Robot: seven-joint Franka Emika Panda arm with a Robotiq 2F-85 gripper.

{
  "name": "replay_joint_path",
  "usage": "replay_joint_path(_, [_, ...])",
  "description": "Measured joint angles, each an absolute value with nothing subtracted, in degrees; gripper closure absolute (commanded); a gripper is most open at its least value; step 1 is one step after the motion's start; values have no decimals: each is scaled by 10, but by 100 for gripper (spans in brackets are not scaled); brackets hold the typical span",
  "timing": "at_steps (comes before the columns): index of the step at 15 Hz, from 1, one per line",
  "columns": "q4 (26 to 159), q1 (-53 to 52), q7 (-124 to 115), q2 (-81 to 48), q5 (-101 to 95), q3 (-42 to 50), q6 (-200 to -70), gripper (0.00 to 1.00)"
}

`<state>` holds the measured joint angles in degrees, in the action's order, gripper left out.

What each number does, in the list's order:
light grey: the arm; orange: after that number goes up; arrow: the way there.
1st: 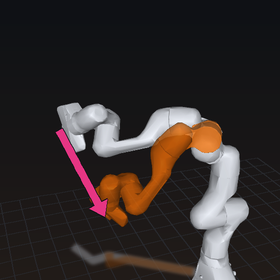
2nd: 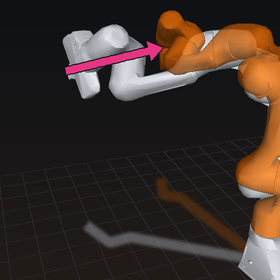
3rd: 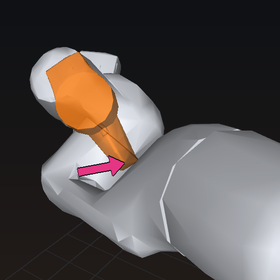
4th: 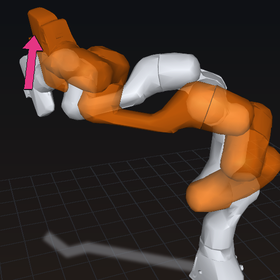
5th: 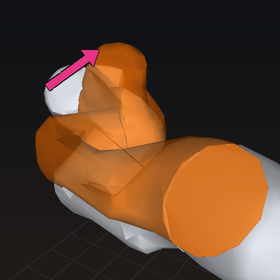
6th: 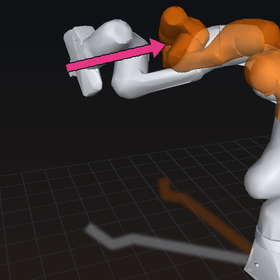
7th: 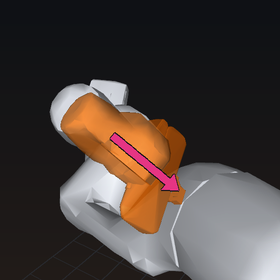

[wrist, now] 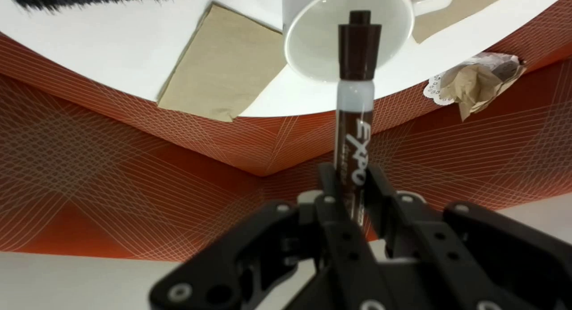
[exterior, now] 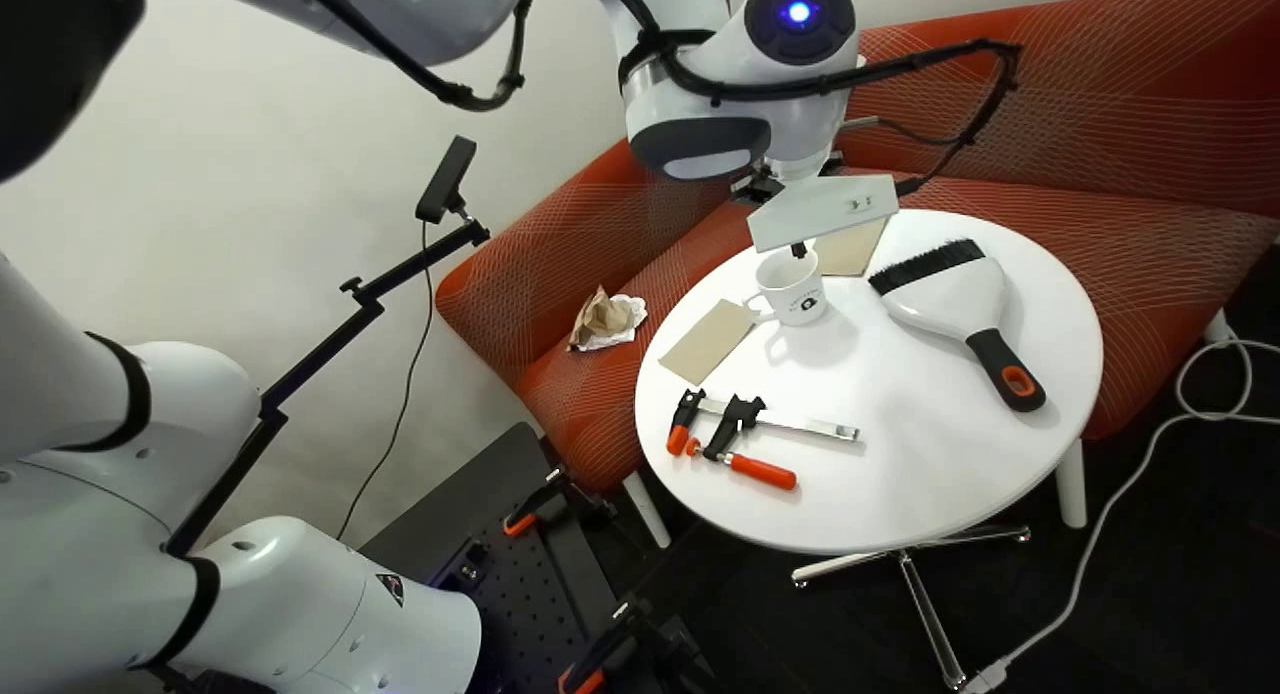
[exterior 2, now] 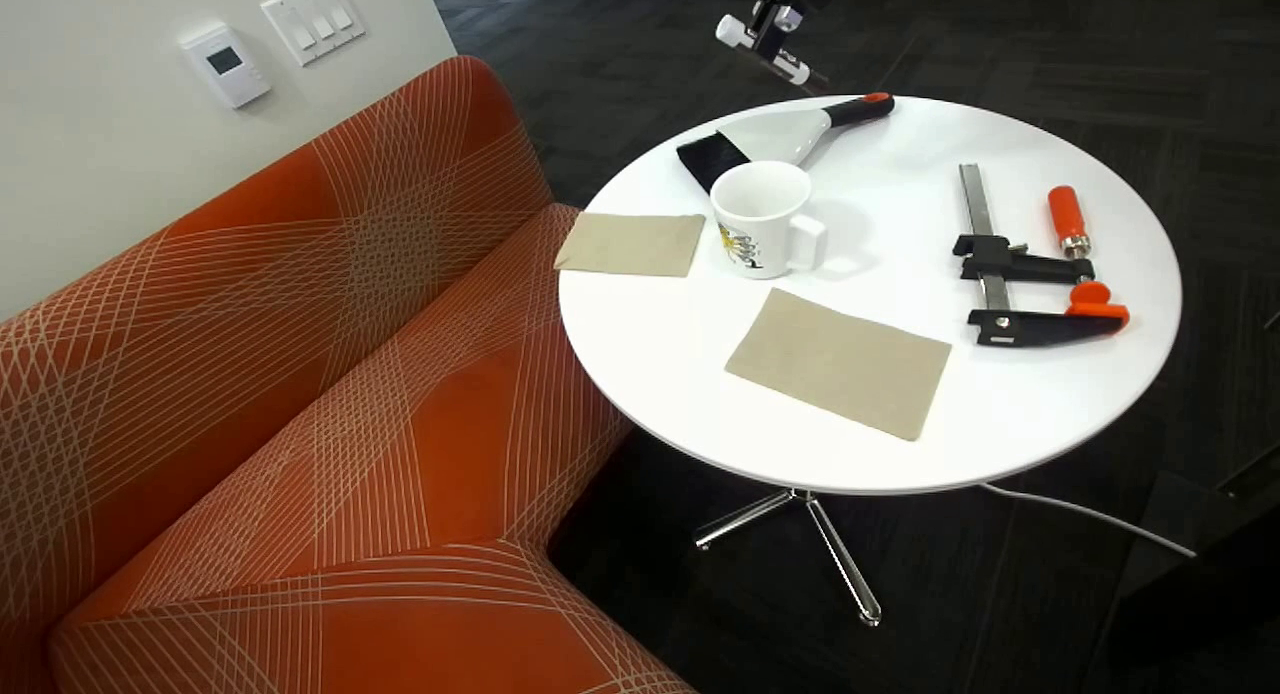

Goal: Put the marker in the cup

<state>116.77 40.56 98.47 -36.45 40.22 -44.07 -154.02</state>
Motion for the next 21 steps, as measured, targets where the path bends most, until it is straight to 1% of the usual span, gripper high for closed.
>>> replay_joint_path(6, [1169, 402, 1178, -387, 581, -441, -1540, 95])
replay_joint_path(9, [1168, 377, 1269, -390, 688, -420, -1535, 95])
replay_joint_path(12, [1157, 315, 1346, -387, 790, -358, -1512, 95])
replay_joint_path(17, [1134, 159, 1394, -380, 905, -193, -1446, 95])
replay_joint_path(18, [1130, 130, 1394, -380, 917, -166, -1441, 56])
replay_joint_path(19, [1129, 105, 1394, -380, 926, -142, -1440, 54])
replay_joint_path(21, [1127, 64, 1394, -380, 938, -105, -1440, 41])
